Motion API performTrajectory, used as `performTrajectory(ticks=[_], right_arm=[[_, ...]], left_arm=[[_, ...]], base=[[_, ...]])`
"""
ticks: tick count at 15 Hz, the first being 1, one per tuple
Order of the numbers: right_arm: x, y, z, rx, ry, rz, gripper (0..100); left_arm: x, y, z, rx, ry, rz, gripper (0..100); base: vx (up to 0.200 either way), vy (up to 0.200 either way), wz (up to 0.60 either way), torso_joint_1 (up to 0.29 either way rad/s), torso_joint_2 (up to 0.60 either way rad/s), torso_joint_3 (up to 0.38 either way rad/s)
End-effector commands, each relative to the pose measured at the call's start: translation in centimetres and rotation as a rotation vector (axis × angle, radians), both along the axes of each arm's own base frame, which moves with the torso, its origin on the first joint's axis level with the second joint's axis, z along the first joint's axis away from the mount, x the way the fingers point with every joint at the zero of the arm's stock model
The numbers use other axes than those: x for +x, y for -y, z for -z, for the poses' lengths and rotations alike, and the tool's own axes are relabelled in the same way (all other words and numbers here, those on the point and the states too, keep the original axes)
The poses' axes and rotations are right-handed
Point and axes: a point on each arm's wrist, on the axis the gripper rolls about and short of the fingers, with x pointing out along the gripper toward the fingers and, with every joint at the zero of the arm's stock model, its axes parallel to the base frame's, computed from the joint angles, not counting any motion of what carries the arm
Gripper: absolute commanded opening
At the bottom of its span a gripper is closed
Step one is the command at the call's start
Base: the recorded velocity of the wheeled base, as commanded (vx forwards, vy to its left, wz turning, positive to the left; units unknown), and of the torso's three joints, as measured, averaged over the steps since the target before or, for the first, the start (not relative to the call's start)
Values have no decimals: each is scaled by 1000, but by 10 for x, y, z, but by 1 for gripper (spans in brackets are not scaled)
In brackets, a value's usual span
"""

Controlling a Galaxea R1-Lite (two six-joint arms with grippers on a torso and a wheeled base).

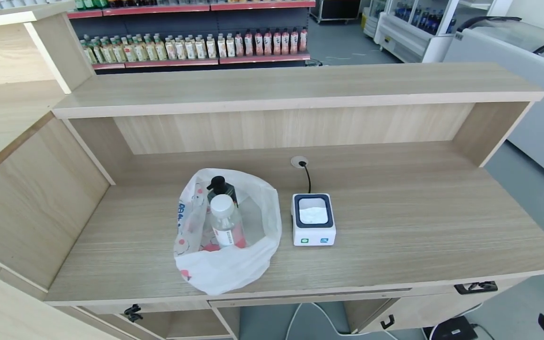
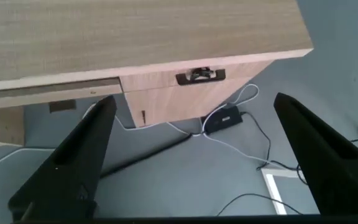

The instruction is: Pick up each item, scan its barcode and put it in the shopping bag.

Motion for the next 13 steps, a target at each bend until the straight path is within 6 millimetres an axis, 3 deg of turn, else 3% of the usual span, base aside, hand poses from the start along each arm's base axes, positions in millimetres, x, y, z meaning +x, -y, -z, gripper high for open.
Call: performTrajectory(ticks=[1, 6, 13], right_arm=[[-55, -6, 38, 11, 149, -38, 100], [-65, -6, 42, 60, 267, -94, 100], [-65, -6, 43, 52, 266, -97, 100]], left_arm=[[0, 0, 0, -1, 0, 0, 100], [0, 0, 0, -1, 0, 0, 100], [0, 0, 0, -1, 0, 0, 100]], base=[[0, 0, 0, 0, 0, 0], [0, 0, 0, 0, 0, 0], [0, 0, 0, 0, 0, 0]])
